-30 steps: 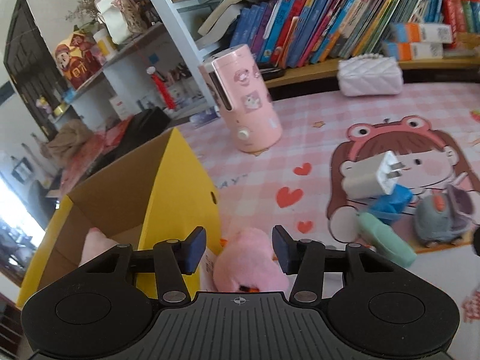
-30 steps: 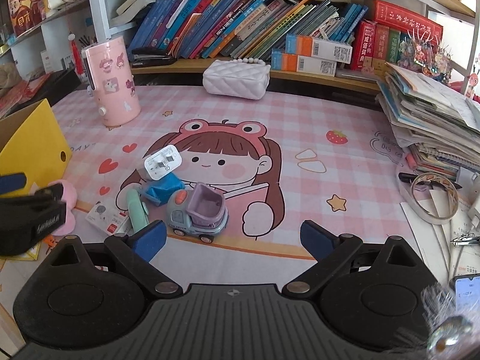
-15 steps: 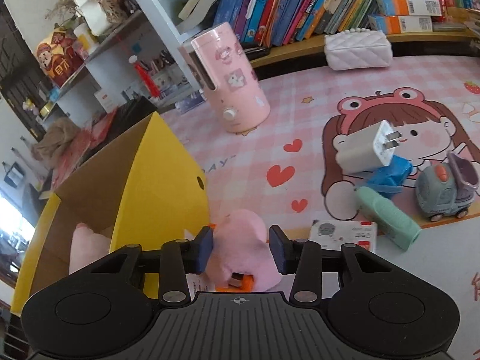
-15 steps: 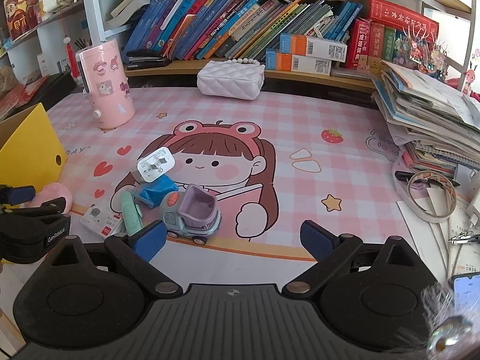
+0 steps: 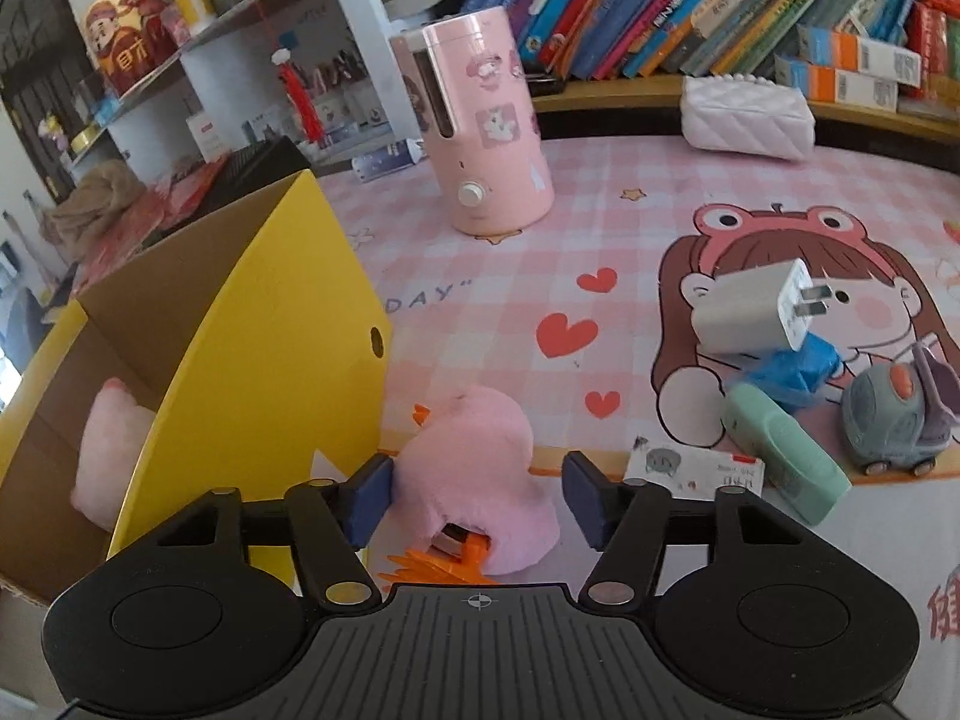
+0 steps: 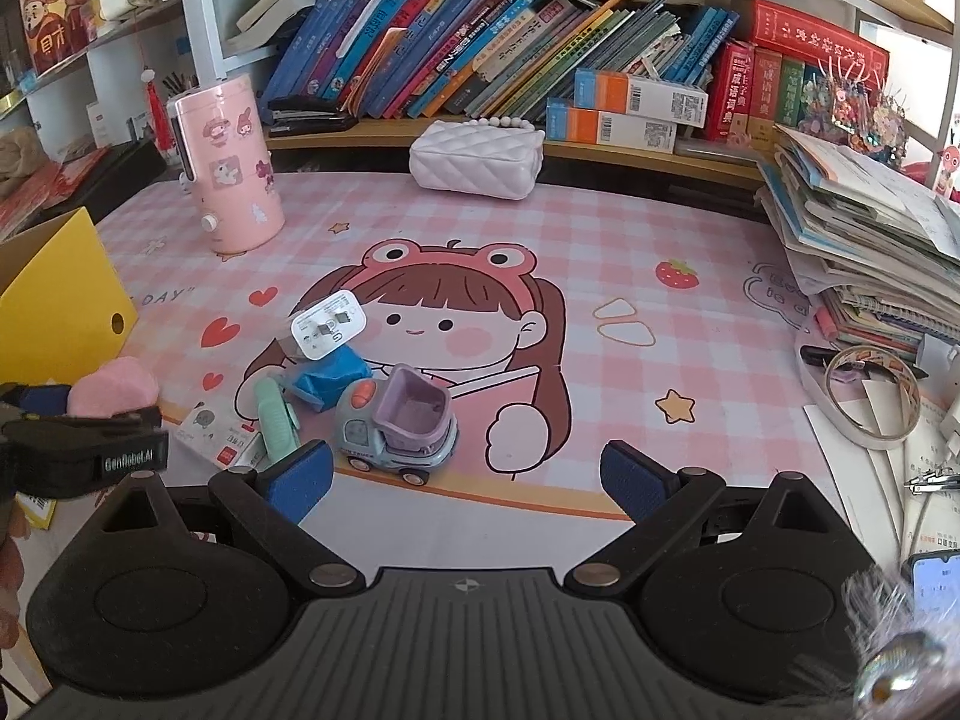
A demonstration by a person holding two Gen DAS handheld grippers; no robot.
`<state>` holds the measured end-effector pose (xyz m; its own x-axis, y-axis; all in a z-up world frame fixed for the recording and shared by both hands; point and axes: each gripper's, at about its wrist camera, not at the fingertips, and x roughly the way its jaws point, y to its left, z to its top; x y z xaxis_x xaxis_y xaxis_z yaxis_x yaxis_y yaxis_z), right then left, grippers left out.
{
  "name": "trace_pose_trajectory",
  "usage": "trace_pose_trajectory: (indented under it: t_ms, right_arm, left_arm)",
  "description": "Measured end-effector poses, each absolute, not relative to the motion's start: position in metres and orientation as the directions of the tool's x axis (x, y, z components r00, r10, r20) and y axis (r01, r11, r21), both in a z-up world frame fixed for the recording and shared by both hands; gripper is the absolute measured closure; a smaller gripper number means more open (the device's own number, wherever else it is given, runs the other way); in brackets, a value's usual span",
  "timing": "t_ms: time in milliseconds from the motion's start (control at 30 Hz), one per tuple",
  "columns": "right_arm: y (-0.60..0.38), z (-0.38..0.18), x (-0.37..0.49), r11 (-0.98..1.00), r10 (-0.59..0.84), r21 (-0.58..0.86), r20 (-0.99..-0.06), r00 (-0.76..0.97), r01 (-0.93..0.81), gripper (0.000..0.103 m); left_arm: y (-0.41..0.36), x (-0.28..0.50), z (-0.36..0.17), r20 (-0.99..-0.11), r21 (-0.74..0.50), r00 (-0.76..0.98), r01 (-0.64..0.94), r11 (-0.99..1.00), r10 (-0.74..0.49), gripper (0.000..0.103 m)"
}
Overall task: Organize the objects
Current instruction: 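Close the left tool on the pink fluffy pom and lift it, then lift the pom in the left tool while the right tool grasps the grey toy truck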
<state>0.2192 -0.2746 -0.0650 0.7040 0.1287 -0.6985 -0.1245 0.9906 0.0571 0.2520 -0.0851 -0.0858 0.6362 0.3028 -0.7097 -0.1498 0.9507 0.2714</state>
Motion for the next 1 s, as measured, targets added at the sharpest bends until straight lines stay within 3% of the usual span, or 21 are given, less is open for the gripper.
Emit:
trace_pose_trajectory:
  t_ms: [100,367,633,767,1000]
  right_arm:
    - [-0.273,-0.066,0.221,0.988,0.143,0.061,-0.701,0.699,-0.141,0.006]
    - [-0.257,-0.075,0.242,0.981,0.162,0.037,-0.698,0.697,-0.191,0.007]
    - [-0.240,-0.095,0.270,0.980,0.175,0.066,-0.735,0.655,-0.188,0.025]
    - [-0.233,-0.105,0.274,0.981,0.160,0.046,-0.748,0.644,-0.190,0.040]
    - [-0.235,-0.102,0.268,0.986,0.139,0.041,-0.740,0.658,-0.162,0.041]
  left_arm:
    - [-0.081,0.249,-0.083,-0.709,0.250,0.641,-0.159,0.955,0.293,0.056]
    - [-0.083,0.221,-0.051,-0.687,0.110,0.709,-0.116,0.987,0.160,0.057]
    - [-0.073,0.205,-0.041,-0.691,0.021,0.716,-0.123,0.992,0.103,0.057]
    - [-0.068,0.199,-0.038,-0.681,-0.030,0.729,-0.121,0.992,0.069,0.057]
    - [-0.065,0.194,-0.037,-0.681,-0.080,0.732,-0.100,0.992,0.019,0.057]
